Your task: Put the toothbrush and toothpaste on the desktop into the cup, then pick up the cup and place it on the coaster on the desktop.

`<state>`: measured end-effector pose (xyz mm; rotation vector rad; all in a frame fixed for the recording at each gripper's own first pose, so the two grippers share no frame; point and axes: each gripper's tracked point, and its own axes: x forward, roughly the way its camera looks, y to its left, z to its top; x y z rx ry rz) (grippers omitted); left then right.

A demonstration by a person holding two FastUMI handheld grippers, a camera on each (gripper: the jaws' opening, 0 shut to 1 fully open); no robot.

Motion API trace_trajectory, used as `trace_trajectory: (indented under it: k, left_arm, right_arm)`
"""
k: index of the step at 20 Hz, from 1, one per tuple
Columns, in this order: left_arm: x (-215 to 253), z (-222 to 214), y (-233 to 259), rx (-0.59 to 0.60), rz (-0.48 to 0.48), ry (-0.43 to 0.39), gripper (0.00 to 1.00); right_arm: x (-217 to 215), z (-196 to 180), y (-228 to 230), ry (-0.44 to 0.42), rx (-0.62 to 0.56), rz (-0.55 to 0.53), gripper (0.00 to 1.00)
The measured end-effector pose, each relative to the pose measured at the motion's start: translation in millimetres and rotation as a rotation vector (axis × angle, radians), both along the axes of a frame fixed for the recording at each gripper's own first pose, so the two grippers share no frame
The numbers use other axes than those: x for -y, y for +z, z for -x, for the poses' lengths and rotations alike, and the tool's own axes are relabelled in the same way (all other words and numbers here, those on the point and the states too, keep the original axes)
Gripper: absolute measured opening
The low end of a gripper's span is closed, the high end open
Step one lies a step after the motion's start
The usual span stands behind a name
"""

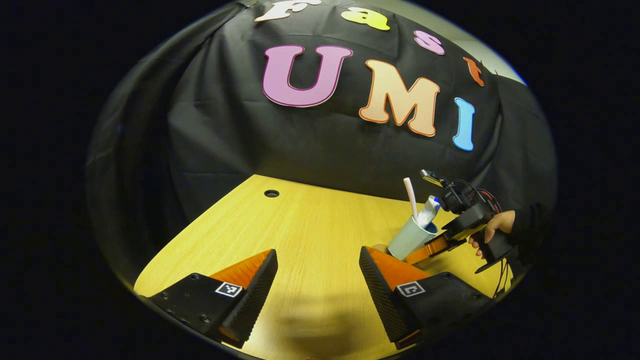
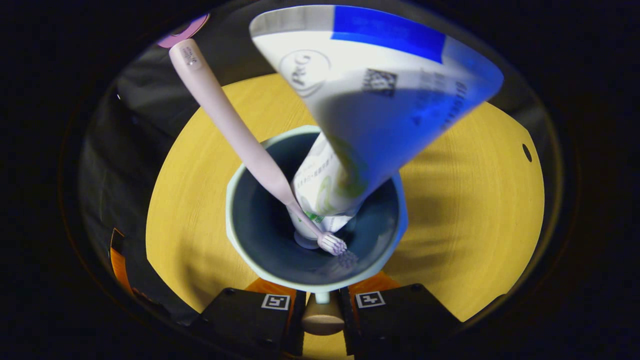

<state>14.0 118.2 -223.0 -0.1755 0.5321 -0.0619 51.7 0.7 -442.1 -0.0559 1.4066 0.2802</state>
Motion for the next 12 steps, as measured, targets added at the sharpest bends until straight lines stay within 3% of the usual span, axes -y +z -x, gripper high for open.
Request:
trace_trajectory:
  k: [1,4,5,6,8,11,12]
  left_arm:
    - [-4.2,0.8,-1.3,-0.002,-0.001,0.002,0.95]
    - [-4.6,0.2,-0.2,-0.007,0.003,0.011,0.95]
    - [-5.2,-0.1,-0.9,-0.009,0.004,0.009,0.95]
    - [-6.2,-0.3,-1.1,-0.010,0.002,0.010,0.95]
    - [-5.3,-1.3,-2.3,-0.003,0.008,0.003,0.95]
    - [-1.2,-1.0,0.4,0.004,0.017,-0.030,0.95]
    - [1.5,-1.5,2.1,0.004,0.024,-0.043,0.95]
  right_arm:
    - [0.7,-0.6,-0.8,0.003,0.002,0.005,0.29]
    - [3.1,-0.2,0.6,0.009,-0.003,0.027,0.34]
    - [3.9,0.6,1.5,0.011,-0.009,0.037,0.29]
    - [5.6,-1.0,4.2,0.018,-0.002,0.050,0.33]
    - [5.2,0.2,4.6,0.024,-0.005,0.052,0.33]
    - [6.3,3.5,17.2,0.038,0.025,0.025,0.41]
    - [4.8,6.2,22.4,0.042,0.030,0.022,0.54]
